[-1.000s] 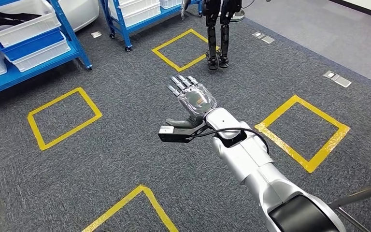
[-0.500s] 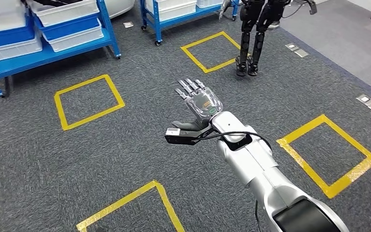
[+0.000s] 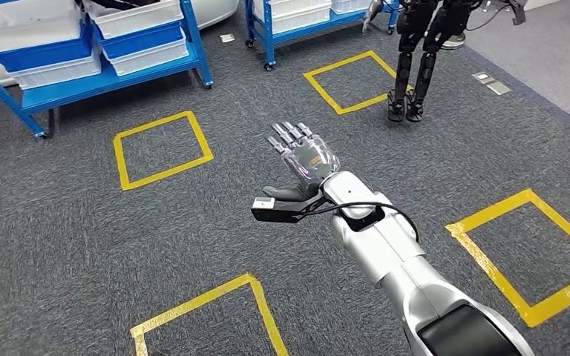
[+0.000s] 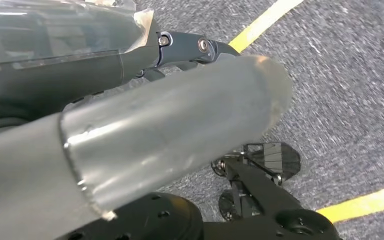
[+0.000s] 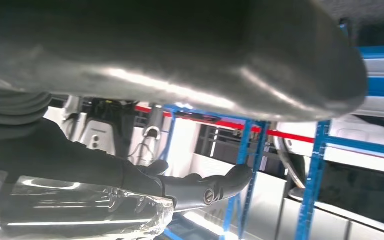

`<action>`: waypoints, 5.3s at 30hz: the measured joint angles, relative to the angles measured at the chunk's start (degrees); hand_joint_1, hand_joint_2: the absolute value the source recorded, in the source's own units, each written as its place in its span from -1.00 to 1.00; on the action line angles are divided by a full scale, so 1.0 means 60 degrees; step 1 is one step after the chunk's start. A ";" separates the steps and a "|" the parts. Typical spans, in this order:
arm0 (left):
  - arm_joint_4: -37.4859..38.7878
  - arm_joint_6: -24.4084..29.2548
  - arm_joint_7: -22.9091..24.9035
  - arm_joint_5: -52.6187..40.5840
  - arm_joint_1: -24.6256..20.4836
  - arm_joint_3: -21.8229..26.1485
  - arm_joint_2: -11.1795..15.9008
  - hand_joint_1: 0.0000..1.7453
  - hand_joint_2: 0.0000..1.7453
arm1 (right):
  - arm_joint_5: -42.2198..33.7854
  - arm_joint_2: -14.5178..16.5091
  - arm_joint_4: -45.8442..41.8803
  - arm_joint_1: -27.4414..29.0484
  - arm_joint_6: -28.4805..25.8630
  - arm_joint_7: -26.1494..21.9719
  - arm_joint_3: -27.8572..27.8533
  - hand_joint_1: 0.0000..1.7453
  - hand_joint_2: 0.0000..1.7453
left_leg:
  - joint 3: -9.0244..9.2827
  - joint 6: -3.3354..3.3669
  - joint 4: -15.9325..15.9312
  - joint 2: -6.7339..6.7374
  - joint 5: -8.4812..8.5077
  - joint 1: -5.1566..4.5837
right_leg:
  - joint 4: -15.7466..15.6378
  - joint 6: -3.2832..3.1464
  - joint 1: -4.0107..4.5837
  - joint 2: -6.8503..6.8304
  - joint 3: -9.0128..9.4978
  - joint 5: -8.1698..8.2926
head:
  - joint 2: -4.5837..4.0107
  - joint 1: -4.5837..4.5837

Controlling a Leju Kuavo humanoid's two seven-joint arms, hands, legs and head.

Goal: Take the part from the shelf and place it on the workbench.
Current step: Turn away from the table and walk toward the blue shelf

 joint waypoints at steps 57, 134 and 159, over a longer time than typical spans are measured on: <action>0.0000 0.0139 -0.0270 -0.0203 0.0105 0.0330 0.0033 -1.00 -1.00 | -0.1437 -0.0904 0.2490 0.0947 -0.1705 0.0594 -0.1355 -1.00 -1.00 | 0.0931 0.0100 -0.1813 -0.0251 0.0604 0.0004 | 0.0049 0.0219 -0.0128 0.0273 -0.0018 0.0048 | 0.0000 0.0031; -0.0004 0.0189 -0.1486 -0.0697 -0.0109 0.0831 -0.0251 -1.00 -1.00 | -0.3885 -0.0416 0.5431 0.6699 0.0302 0.2033 -0.6415 -1.00 -1.00 | 0.1720 0.0863 -0.2912 0.0122 0.1045 -0.0225 | 0.1711 0.0332 0.0090 0.0255 -0.0085 -0.1482 | -0.0002 0.0159; -0.0004 0.0155 -0.1500 -0.0739 -0.0131 0.0833 -0.0229 -1.00 -1.00 | -0.3746 -0.0421 0.5453 0.6669 0.0296 0.2026 -0.6411 -1.00 -1.00 | 0.1511 0.0567 -0.2388 0.0067 0.0646 -0.0241 | 0.0109 0.0443 -0.0078 0.0293 0.0239 -0.0325 | 0.0000 0.0098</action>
